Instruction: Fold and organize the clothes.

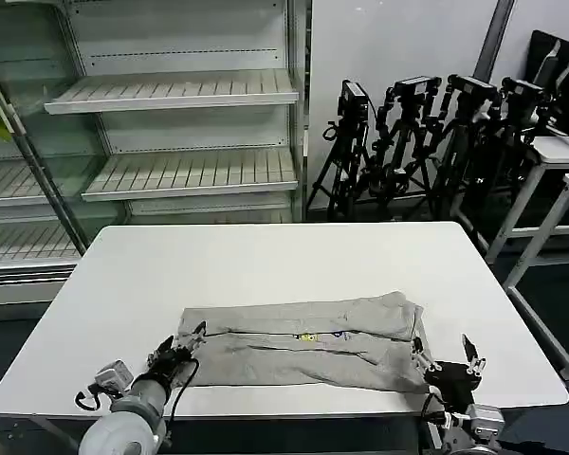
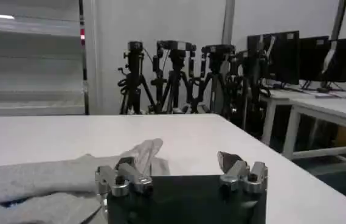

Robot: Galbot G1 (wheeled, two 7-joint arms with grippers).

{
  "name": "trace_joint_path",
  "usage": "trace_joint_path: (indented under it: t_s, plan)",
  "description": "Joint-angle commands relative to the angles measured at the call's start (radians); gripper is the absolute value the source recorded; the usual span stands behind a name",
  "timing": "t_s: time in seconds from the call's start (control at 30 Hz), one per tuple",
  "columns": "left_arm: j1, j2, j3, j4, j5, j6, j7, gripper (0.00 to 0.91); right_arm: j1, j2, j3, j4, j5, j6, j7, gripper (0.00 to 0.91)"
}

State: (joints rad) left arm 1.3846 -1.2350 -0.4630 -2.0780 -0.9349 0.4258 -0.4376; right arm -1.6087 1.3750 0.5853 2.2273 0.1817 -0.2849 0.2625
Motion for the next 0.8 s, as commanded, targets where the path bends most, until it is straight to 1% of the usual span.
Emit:
trace_joint_path:
  t_s: [0.03, 0.1, 0.13, 0.33, 0.47, 0.67, 0.73, 0.8]
  plan:
    - [0.027, -0.057, 0.036, 0.030, 0.037, -0.040, -0.005, 0.040, -0.016, 0.003, 0.013, 0.020, 0.004, 0.003, 0.009, 0.907]
    - [0.019, -0.058, 0.042, 0.044, 0.054, -0.047, -0.003, 0.050, -0.022, 0.004, 0.019, 0.031, 0.015, 0.003, 0.012, 0.907]
    - [0.018, -0.057, 0.043, 0.046, 0.055, -0.049, -0.002, 0.040, -0.024, 0.005, 0.021, 0.035, 0.019, 0.003, 0.013, 0.907]
    - [0.020, -0.066, 0.055, 0.057, 0.064, -0.053, 0.002, 0.050, -0.035, 0.007, 0.030, 0.052, 0.023, 0.002, 0.015, 0.907]
    - [0.020, -0.071, 0.055, 0.054, 0.063, -0.058, 0.006, 0.040, -0.043, 0.009, 0.034, 0.065, 0.025, 0.002, 0.016, 0.907]
    - [0.013, -0.071, 0.009, 0.023, -0.058, -0.092, 0.011, 0.050, -0.039, 0.015, 0.030, 0.072, 0.030, 0.006, 0.022, 0.907]
    - [0.013, -0.062, -0.023, 0.009, -0.102, -0.094, 0.013, 0.040, -0.036, 0.021, 0.026, 0.077, 0.035, 0.007, 0.024, 0.907]
    - [0.013, -0.046, -0.065, -0.006, -0.146, -0.090, 0.011, 0.050, -0.034, 0.021, 0.023, 0.078, 0.035, 0.007, 0.023, 0.907]
